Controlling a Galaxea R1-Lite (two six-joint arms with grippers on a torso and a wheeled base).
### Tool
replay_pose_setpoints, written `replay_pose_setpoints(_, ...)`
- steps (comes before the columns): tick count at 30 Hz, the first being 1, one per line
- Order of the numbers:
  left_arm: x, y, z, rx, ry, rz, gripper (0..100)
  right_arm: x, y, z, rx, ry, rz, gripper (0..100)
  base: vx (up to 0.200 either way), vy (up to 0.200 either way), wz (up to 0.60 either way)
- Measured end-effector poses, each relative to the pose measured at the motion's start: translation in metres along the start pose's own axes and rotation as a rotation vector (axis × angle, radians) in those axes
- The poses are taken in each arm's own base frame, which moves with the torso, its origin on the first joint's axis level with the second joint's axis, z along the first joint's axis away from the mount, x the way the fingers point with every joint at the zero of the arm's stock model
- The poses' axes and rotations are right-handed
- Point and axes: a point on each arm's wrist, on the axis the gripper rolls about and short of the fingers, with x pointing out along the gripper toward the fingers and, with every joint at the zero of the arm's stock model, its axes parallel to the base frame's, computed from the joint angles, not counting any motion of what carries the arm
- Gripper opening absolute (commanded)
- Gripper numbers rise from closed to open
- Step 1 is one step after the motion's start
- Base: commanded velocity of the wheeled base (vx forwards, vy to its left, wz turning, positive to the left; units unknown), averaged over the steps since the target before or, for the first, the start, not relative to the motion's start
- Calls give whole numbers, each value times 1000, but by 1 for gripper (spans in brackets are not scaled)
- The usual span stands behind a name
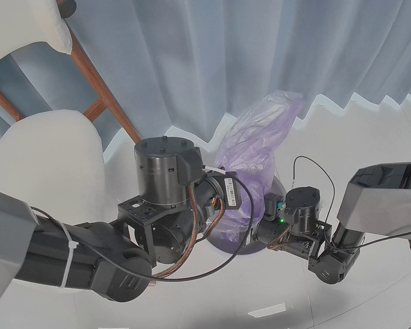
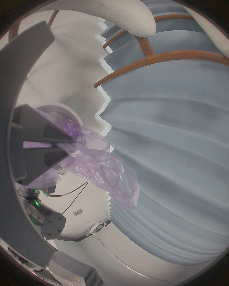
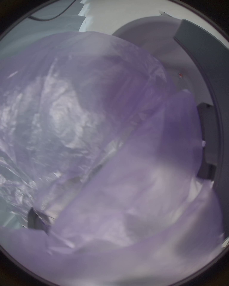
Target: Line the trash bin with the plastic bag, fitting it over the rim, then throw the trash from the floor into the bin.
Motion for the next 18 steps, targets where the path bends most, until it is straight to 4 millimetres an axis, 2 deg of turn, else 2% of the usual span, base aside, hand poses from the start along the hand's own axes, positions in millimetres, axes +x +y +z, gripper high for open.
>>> replay_pose_setpoints(5, -1, 1, -4, 7, 13, 2, 0, 4, 2, -15, -14, 35, 6, 0, 0, 0, 0)
replay_pose_setpoints(9, 0, 4, -5, 8, 18, 10, 0, -8, 14, -17, -7, 77, 33, 0, 0, 0, 0)
replay_pose_setpoints(14, 1, 8, -6, 14, 23, 23, 0, -48, 38, -21, 8, 195, 105, 0, 0, 0, 0)
replay_pose_setpoints(18, 1, 14, -10, 44, 37, 30, 0, -95, 53, -19, 21, 288, 150, 0, 0, 0, 0)
